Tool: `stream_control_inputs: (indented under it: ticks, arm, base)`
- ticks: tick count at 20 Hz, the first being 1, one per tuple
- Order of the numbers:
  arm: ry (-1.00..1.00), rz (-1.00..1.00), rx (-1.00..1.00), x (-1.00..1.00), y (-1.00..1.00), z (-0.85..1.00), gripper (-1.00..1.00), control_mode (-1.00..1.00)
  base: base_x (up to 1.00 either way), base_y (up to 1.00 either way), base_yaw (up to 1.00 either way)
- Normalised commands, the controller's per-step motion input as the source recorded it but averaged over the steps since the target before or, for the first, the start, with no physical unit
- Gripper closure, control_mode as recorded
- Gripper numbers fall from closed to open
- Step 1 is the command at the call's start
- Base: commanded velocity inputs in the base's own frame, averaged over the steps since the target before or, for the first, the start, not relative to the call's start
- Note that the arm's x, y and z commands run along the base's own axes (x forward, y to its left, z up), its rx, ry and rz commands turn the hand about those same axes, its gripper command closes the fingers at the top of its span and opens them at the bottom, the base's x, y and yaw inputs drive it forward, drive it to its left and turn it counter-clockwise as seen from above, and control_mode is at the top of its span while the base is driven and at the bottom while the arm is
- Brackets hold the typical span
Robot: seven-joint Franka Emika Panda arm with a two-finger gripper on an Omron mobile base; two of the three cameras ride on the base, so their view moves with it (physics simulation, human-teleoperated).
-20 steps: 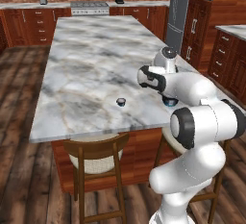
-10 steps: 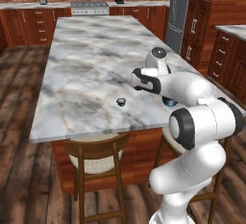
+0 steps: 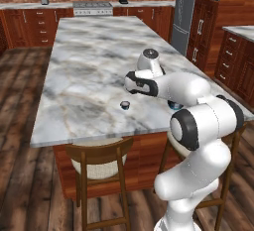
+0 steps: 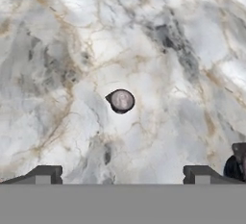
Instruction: Stack the yogurt containers by placing the smaller containers on top of the larger containers.
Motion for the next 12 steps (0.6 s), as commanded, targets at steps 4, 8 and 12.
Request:
stream_control_inputs:
  ticks: [4, 8, 12]
  arm:
    - [0.04, 0.00, 0.13, 0.00, 0.00, -0.06, -1.00, -1.00]
    - [0.00, 0.00, 0.03, 0.00, 0.00, 0.00, -1.00, -1.00]
    - [0.01, 0.00, 0.00, 0.24, 0.05, -0.02, -1.00, -1.00]
  base:
    - [0.00, 0.00, 0.00]
    - [0.00, 0.00, 0.00]
    - [0.00, 0.00, 0.00]
